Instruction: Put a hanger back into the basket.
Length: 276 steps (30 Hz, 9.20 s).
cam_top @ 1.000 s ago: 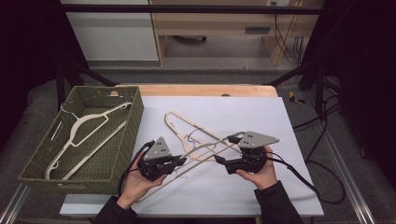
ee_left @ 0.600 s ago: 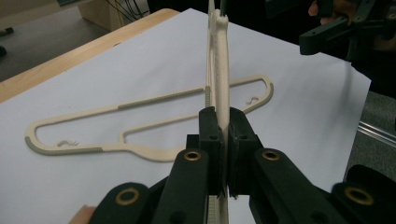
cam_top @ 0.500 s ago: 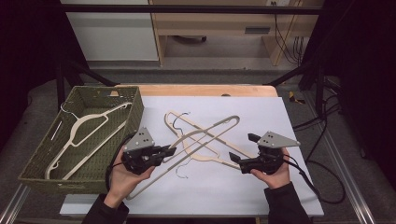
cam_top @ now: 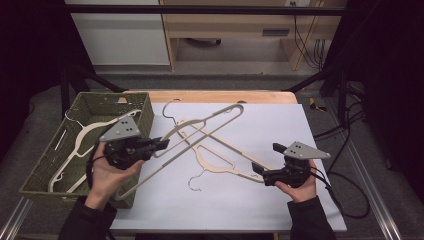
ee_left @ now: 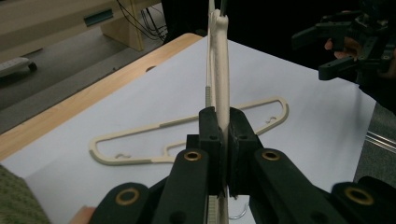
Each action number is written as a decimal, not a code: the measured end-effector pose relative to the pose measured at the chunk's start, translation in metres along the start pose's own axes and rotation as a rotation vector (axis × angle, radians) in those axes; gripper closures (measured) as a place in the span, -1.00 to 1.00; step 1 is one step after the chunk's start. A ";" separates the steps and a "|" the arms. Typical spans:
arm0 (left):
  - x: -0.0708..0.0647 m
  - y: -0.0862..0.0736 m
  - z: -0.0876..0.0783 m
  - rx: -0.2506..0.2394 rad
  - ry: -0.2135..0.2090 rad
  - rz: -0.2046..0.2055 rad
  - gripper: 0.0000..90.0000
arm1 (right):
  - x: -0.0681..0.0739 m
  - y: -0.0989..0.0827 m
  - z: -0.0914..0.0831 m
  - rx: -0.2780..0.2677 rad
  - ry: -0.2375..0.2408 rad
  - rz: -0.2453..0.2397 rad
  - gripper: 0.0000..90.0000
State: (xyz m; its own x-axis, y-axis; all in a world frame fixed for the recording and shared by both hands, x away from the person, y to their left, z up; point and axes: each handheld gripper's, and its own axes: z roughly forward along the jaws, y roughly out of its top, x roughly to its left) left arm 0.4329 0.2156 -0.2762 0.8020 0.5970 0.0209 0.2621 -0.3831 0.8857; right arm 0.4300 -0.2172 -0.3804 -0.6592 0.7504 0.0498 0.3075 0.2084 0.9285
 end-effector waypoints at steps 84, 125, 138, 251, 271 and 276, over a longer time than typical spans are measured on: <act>0.173 -0.143 -0.074 0.161 0.235 -0.344 0.91 | -0.001 -0.003 0.003 0.022 -0.003 0.004 -0.91; 0.171 -0.143 -0.073 0.166 0.525 -0.409 -0.25 | 0.000 -0.003 0.005 0.021 0.003 0.005 -0.90; 0.105 -0.097 -0.057 -0.036 0.347 -0.252 -0.61 | -0.001 -0.002 0.002 0.006 0.001 0.007 -0.92; -0.053 -0.095 0.174 0.332 0.147 -0.066 0.98 | 0.027 -0.020 0.087 0.152 0.110 -0.059 -0.77; -0.062 -0.079 0.162 0.326 0.149 -0.022 0.98 | 0.061 -0.040 0.135 0.328 0.154 -0.187 0.00; -0.062 -0.079 0.162 0.324 0.141 -0.028 0.98 | 0.060 -0.043 0.137 0.348 0.143 -0.214 0.39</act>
State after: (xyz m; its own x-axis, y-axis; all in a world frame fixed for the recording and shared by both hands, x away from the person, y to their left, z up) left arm 0.4496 0.0949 -0.4225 0.7157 0.6935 0.0827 0.4577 -0.5552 0.6944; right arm 0.4715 -0.0947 -0.4675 -0.8141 0.5779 -0.0570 0.3507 0.5675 0.7450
